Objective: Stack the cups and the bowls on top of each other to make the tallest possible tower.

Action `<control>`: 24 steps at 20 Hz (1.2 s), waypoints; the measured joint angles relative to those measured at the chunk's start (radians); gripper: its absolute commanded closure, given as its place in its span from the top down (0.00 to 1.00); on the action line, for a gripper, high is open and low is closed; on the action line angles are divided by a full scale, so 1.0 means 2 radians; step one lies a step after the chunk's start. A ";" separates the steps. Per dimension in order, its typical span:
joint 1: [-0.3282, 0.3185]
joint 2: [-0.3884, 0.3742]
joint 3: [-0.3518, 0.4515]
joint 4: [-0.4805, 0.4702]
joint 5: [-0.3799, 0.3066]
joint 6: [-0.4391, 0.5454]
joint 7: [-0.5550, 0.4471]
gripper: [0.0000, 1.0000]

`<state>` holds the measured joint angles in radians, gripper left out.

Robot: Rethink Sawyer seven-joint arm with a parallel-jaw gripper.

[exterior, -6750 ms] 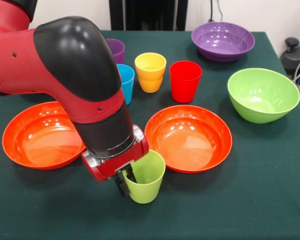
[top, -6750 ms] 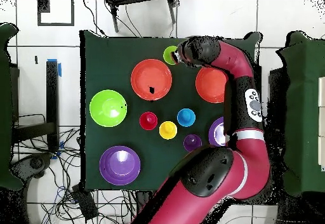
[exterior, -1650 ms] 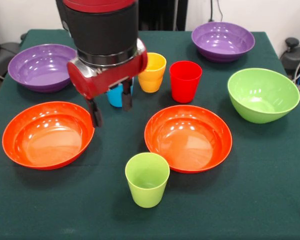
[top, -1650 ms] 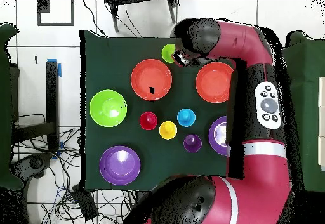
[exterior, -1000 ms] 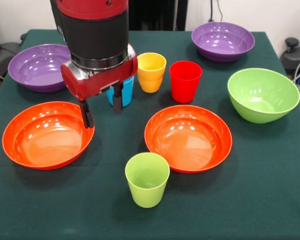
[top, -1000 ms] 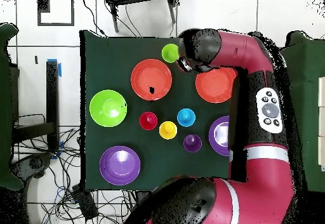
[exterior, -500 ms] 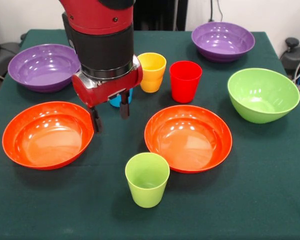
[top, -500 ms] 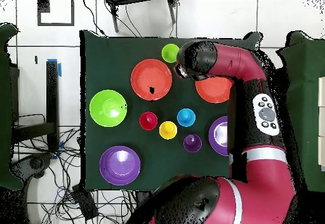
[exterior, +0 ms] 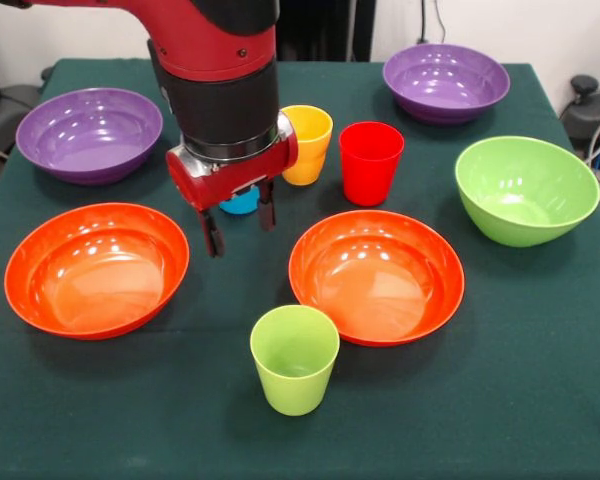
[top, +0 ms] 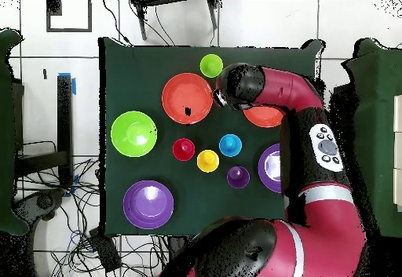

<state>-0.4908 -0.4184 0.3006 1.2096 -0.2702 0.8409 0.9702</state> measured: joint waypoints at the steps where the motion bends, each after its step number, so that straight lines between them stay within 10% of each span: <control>1: 0.000 0.000 0.000 0.002 0.001 -0.002 0.000 1.00; 24: -0.012 0.024 -0.001 0.074 0.062 -0.145 0.077 1.00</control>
<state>-0.5139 -0.3710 0.2981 1.3573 -0.1465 0.5500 1.1245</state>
